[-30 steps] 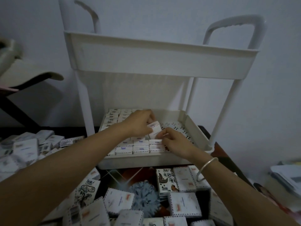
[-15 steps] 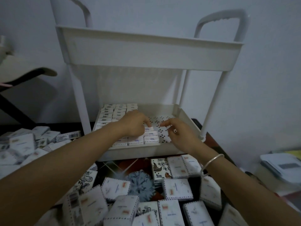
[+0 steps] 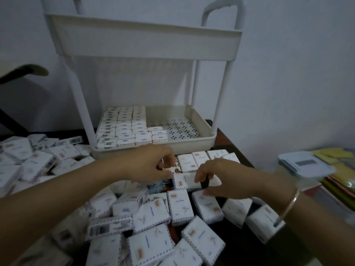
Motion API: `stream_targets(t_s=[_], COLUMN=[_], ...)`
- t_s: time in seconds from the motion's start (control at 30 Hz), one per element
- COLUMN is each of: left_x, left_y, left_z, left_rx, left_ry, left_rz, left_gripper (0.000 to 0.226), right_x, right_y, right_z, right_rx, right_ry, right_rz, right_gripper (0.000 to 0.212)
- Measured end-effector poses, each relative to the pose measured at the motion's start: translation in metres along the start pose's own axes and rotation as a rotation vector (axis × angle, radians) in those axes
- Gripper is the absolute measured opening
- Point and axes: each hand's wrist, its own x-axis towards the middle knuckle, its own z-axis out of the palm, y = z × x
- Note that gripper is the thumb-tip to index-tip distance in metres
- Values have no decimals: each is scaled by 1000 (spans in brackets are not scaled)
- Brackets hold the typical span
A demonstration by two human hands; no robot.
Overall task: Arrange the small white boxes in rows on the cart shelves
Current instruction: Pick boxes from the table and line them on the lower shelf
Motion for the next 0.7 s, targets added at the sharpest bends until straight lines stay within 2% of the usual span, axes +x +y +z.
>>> stream_targets(t_s=[0.17, 0.27, 0.47, 0.6, 0.7], left_x=[-15, -14, -5, 2, 5], left_y=[16, 20, 25, 24, 23], left_z=[17, 26, 43, 45, 44], left_rx=[87, 165, 256, 142, 72], left_ry=[-92, -116, -94, -155, -169], left_rz=[-23, -33, -98, -159, -194], left_gripper=[43, 48, 46, 49, 54], right_x=[-12, -12, -12, -14, -14], right_y=[2, 5, 6, 8, 9], right_z=[15, 23, 29, 35, 37], right_rx=[3, -12, -53, -27, 53], right_ry=[-110, -88, 30, 216, 246], right_rz=[50, 86, 66, 139, 211], right_gripper=[74, 89, 90, 92, 82])
